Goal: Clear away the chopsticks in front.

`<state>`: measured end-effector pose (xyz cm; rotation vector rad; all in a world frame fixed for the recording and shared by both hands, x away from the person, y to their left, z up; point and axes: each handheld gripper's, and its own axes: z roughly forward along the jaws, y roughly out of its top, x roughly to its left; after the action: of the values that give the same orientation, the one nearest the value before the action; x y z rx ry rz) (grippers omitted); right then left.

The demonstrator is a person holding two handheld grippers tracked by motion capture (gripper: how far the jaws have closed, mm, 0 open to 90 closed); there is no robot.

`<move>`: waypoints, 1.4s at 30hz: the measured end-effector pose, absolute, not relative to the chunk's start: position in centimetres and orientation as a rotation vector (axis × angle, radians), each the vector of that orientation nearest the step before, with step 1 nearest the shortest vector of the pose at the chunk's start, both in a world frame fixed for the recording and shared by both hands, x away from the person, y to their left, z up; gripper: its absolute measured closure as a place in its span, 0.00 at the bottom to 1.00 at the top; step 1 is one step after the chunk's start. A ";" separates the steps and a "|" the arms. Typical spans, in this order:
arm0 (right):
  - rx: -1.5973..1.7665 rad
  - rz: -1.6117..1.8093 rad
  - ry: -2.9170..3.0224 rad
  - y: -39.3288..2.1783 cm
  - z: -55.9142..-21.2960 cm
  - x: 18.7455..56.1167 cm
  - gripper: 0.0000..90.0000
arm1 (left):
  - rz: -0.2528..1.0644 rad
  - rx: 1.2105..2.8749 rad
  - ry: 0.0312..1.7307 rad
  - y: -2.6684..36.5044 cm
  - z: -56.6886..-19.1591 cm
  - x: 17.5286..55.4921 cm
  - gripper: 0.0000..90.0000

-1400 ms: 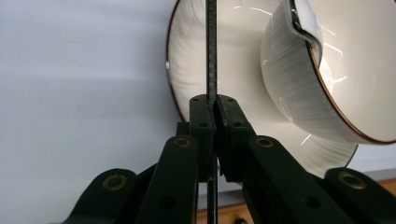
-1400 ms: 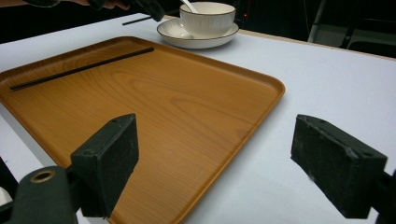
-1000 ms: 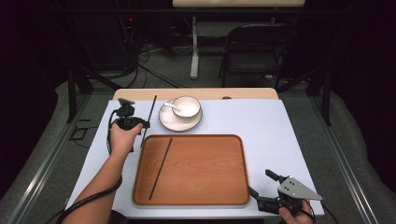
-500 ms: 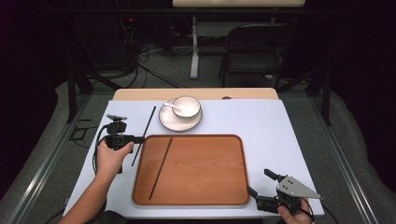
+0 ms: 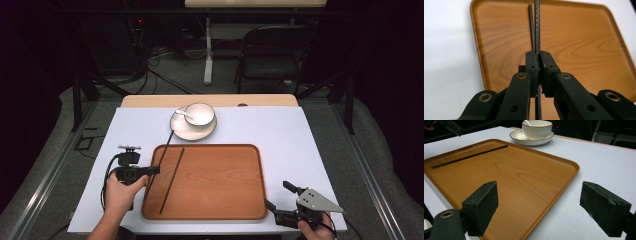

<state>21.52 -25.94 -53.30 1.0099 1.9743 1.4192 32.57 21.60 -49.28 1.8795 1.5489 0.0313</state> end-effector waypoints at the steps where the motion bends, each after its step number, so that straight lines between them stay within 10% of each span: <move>1: 1.009 1.419 1.973 -25.9 -53.3 21.5 0.16 | 0.042 1.889 1.550 21.4 -49.5 32.3 0.96; 42: 1.003 1.417 1.969 -25.9 -53.3 21.3 0.16 | 0.051 2.017 1.635 19.6 -53.5 32.6 0.95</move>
<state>21.32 -25.94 -53.26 1.0034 1.9693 1.4166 32.56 19.61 -53.50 2.0169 1.6352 0.0507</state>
